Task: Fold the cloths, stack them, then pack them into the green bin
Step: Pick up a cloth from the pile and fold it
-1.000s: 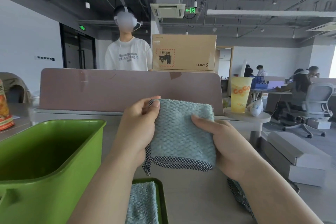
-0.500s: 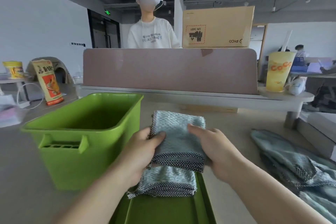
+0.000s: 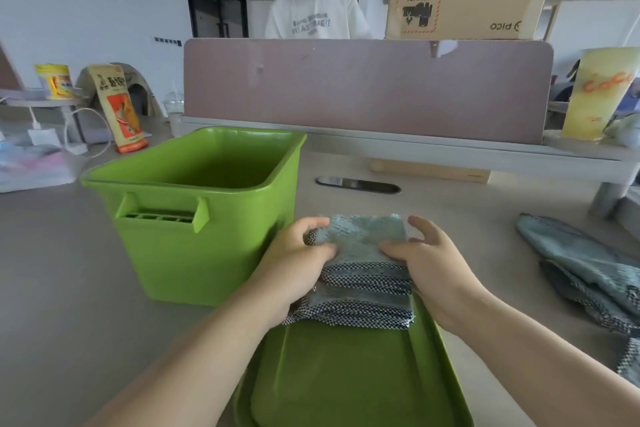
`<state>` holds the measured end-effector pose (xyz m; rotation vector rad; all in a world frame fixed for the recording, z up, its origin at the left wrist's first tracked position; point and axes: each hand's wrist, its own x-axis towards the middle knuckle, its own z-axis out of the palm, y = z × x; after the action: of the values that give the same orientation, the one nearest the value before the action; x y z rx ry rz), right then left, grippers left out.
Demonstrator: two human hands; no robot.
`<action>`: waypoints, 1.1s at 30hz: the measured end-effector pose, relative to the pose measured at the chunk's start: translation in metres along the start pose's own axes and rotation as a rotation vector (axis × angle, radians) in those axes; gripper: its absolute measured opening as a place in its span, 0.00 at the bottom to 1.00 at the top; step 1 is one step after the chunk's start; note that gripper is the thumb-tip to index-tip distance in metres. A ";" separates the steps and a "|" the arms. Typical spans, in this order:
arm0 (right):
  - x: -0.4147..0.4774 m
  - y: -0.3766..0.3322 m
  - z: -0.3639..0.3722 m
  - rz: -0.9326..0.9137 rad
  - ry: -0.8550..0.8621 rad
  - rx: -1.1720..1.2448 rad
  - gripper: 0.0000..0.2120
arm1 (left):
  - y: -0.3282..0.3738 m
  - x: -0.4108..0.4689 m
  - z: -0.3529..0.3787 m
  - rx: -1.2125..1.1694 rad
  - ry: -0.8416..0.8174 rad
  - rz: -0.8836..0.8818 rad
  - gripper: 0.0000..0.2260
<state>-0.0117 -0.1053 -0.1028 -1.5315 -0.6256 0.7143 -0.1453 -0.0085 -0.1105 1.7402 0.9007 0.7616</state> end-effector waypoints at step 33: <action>0.021 0.023 0.016 -0.491 -0.108 -1.241 0.25 | -0.013 0.017 0.024 1.014 -0.157 0.302 0.20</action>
<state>-0.0105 -0.0807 -0.1278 -2.2910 -1.6417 -0.0592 -0.1195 -0.0030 -0.1289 2.8259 1.0006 0.3279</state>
